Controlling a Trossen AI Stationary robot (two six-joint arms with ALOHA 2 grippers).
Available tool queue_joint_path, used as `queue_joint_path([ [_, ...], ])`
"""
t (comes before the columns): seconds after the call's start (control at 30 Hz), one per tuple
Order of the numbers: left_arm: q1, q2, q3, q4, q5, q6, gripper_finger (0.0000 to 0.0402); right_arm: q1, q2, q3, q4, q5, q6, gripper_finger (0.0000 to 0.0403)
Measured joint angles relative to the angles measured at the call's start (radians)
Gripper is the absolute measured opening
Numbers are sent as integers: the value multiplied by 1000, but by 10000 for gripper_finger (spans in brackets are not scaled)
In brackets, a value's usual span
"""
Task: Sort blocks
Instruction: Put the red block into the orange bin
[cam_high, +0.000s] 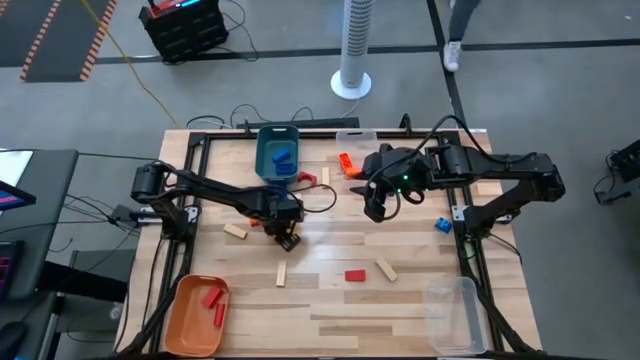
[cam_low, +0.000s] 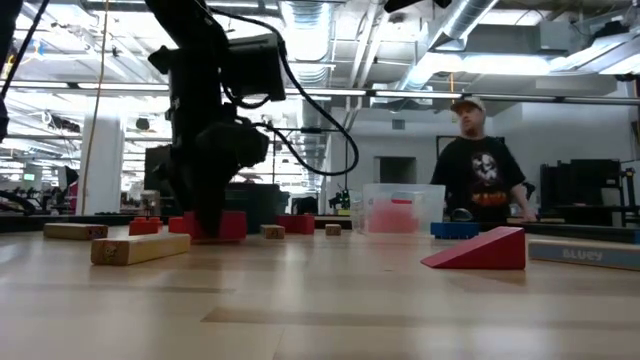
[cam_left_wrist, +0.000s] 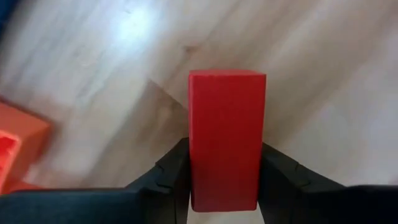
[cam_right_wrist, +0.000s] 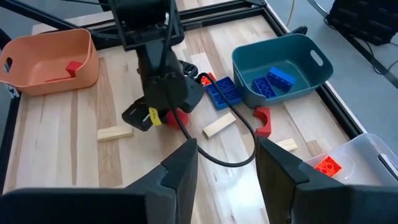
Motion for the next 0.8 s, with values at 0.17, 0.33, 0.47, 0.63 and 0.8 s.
queue_joint_path([
  [0.17,-2,-139,0,-1,16,37,125,0,-19,-1,-63,0,-21,154],
  [0.33,-54,-378,0,-84,133,-24,125,-8,-85,-1,-140,6,-27,154],
  [0.47,-150,-552,1,-209,255,-192,125,-51,-132,-1,-121,26,-61,154],
  [0.63,-363,-679,1,-381,304,-373,131,-118,-151,-1,-81,29,-89,154],
  [0.8,-558,-703,1,-413,281,-602,132,-126,-130,-1,-49,29,-114,154],
])
